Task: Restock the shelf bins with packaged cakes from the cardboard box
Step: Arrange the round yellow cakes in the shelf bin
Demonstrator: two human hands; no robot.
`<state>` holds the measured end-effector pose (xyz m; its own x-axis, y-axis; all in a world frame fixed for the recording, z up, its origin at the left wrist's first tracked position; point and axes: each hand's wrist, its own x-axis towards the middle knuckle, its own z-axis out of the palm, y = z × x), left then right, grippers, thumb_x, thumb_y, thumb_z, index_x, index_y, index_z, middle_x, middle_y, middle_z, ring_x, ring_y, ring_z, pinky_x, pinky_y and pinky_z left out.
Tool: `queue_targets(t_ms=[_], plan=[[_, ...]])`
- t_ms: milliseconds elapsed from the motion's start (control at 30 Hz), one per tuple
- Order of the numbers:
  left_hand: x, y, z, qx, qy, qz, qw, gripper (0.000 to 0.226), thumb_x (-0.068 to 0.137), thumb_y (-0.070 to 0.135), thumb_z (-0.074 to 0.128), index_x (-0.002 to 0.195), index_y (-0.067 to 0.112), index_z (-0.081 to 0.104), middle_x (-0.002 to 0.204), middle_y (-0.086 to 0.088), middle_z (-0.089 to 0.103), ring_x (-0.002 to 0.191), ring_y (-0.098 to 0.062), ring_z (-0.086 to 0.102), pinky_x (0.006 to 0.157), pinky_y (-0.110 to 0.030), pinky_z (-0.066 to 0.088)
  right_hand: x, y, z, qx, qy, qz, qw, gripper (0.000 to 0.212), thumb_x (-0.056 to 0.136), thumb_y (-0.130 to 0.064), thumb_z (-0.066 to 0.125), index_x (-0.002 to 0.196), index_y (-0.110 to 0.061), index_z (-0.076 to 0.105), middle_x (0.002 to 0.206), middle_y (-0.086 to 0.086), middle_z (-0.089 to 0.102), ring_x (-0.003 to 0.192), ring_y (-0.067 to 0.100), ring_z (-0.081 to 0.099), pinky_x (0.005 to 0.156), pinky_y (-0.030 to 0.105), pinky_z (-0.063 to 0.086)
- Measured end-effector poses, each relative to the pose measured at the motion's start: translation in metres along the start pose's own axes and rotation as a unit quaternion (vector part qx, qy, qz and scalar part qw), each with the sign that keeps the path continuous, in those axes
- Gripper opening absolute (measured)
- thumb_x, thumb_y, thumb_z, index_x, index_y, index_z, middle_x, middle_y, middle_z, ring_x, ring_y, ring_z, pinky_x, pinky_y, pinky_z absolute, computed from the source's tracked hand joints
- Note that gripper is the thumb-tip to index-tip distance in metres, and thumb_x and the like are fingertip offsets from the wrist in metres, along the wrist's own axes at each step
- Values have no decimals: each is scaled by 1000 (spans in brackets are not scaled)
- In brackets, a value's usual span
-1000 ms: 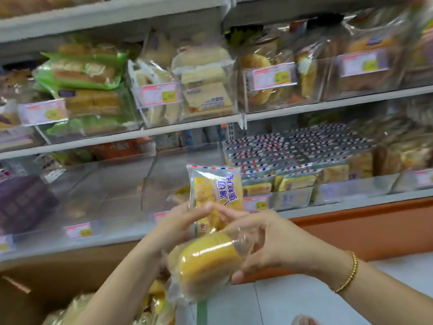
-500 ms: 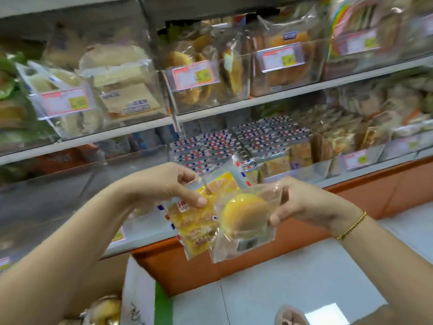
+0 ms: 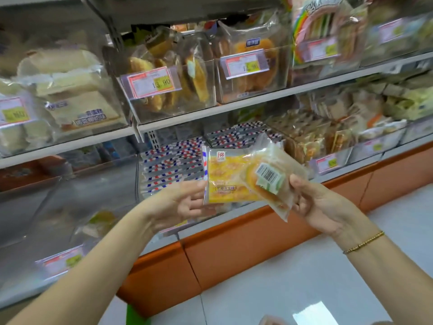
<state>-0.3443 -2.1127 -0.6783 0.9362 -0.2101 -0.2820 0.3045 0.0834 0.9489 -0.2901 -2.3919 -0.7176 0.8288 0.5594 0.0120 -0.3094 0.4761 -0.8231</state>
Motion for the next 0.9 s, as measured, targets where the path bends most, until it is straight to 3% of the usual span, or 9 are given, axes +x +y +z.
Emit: queue_targets(t_ms=[67, 167, 233, 333, 433, 500, 600, 767, 900], plan=[[17, 6, 20, 69, 36, 34, 996, 47, 74, 30, 70, 116, 9, 61, 110, -8, 72, 104, -23, 68, 86, -34, 57, 2, -4, -7, -7, 4, -12, 1000, 66, 34, -35, 99, 93, -14, 79, 107, 8, 72, 92, 14, 71, 73, 24, 59], [47, 26, 44, 192, 103, 97, 971, 37, 72, 25, 73, 103, 6, 64, 96, -7, 75, 92, -24, 71, 86, -38, 57, 6, -9, -21, -14, 24, -50, 998, 74, 45, -30, 96, 111, -8, 72, 119, 13, 67, 107, 20, 66, 85, 29, 56], [67, 46, 52, 247, 150, 155, 945, 20, 78, 17, 75, 96, 12, 66, 89, -4, 75, 82, -17, 73, 74, -29, 59, 6, -16, -28, -71, 72, -96, 990, 71, 56, -27, 90, 120, -5, 66, 122, 12, 66, 118, 23, 60, 97, 33, 51], [99, 77, 59, 314, 213, 263, 887, 14, 82, 14, 74, 88, 24, 67, 85, 9, 72, 75, -3, 70, 65, -17, 55, 4, -30, -41, -181, 230, -178, 939, 48, 65, -24, 80, 111, -11, 71, 107, 3, 73, 109, 18, 65, 95, 31, 49], [132, 90, 71, 440, 199, 321, 815, 18, 78, 6, 72, 90, 20, 68, 79, 9, 66, 76, -7, 63, 62, -15, 46, 2, -40, -58, -219, 343, -231, 884, 31, 70, -21, 82, 100, -15, 75, 94, -2, 75, 97, 14, 68, 84, 24, 49], [157, 87, 81, 529, 183, 304, 771, 16, 77, 4, 69, 86, 17, 64, 75, 7, 59, 79, -16, 60, 58, -19, 38, 4, -41, -66, -210, 390, -242, 863, 26, 71, -20, 83, 95, -16, 75, 87, -4, 75, 92, 14, 69, 76, 21, 48], [195, 74, 94, 597, 182, 277, 731, 24, 83, 4, 64, 106, 10, 64, 100, -4, 66, 94, -23, 61, 72, -31, 45, 9, -38, -73, -219, 422, -235, 848, 23, 71, -22, 83, 91, -17, 75, 83, -6, 74, 87, 14, 69, 71, 23, 49], [247, 55, 100, 630, 175, 233, 720, 38, 83, 5, 65, 121, 9, 61, 118, -11, 65, 107, -29, 60, 82, -35, 50, 17, -33, -80, -259, 433, -211, 837, 20, 68, -28, 85, 84, -24, 74, 80, -2, 70, 81, 18, 65, 72, 33, 53], [273, 52, 92, 672, 176, 175, 698, 33, 83, 8, 67, 116, 12, 64, 107, -9, 67, 98, -29, 64, 77, -38, 55, 21, -32, -85, -269, 429, -205, 838, 20, 68, -26, 85, 82, -29, 71, 81, -6, 72, 84, 15, 66, 72, 30, 53]])
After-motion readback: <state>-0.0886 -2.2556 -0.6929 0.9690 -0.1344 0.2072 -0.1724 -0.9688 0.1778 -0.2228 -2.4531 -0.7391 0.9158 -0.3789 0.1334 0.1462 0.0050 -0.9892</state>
